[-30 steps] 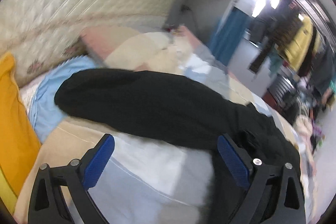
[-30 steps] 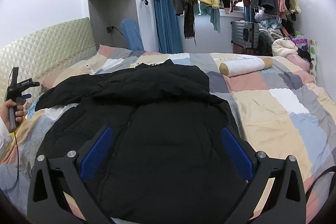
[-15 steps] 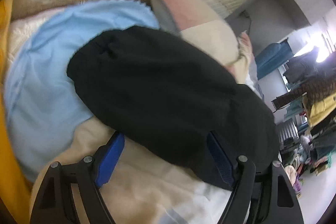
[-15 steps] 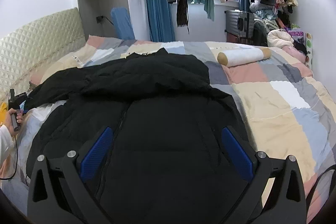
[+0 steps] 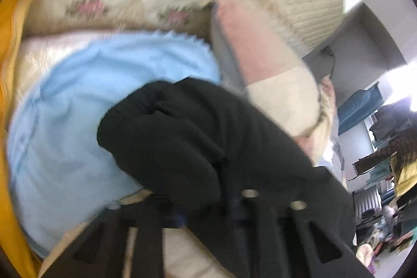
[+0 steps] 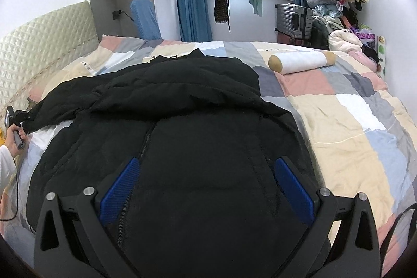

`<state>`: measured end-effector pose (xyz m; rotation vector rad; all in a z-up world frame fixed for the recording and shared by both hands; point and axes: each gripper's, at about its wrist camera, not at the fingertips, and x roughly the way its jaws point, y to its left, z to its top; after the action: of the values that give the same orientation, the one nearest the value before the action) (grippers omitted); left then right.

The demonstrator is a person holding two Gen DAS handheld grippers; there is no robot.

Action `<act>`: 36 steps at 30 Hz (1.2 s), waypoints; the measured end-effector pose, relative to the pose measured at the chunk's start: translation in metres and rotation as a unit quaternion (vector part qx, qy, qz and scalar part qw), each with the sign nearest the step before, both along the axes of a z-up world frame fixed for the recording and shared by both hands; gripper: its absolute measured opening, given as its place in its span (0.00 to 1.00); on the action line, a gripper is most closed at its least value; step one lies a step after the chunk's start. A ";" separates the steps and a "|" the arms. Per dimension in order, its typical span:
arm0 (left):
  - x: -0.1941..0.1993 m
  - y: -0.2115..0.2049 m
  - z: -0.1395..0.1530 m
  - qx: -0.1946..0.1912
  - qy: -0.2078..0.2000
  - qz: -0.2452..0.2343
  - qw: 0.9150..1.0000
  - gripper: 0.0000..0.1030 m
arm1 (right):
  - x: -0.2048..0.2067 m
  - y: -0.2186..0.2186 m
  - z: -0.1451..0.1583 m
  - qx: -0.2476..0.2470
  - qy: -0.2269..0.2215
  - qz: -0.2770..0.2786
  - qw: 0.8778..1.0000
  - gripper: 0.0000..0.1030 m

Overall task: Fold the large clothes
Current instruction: 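Grasp the other sleeve cuff with the left tool and lift it, then fold the held sleeve across the jacket body with the left tool, release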

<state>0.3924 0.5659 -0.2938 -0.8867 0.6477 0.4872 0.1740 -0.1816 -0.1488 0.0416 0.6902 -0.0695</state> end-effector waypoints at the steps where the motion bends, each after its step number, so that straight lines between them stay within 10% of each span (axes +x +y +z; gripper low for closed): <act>1: -0.001 -0.006 0.010 0.012 -0.004 0.000 1.000 0.08 | 0.000 -0.001 0.001 0.000 -0.001 -0.001 1.000 1.00; 21: -0.024 -0.150 0.260 0.249 -0.048 -0.101 0.962 0.04 | -0.032 -0.030 0.018 0.040 -0.039 0.007 0.998 1.00; 36: -0.017 -0.385 0.382 0.377 -0.111 -0.243 0.887 0.04 | -0.046 -0.064 0.038 0.018 -0.099 0.004 0.995 1.00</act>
<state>0.3756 0.1806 0.0881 -0.0198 0.3907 0.1443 0.1276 -0.2455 -0.1103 0.0786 0.4930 -0.0449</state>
